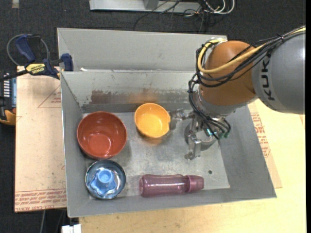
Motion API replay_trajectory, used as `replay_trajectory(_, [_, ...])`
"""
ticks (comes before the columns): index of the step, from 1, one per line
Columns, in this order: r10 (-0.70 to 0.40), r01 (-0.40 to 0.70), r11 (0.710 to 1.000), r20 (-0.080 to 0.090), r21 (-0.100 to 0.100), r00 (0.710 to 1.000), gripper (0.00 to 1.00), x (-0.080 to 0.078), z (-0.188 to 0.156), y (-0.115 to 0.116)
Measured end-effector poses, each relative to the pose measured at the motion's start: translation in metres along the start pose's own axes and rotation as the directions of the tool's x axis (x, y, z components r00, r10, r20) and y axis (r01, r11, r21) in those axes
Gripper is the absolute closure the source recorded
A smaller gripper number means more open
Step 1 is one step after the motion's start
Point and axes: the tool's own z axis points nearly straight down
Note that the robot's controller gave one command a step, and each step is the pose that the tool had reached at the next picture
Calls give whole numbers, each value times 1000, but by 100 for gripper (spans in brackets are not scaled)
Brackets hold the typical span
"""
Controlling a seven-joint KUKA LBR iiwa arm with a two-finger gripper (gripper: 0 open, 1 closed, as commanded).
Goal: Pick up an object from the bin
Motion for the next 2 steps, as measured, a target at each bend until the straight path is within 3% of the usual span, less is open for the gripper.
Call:
replay_trajectory(1, [2,-2,1000,-1,0,1000,0,0,0,-1])
replay_trajectory(2, [-95,95,995,-2,-2,995,0,-25,67,30])
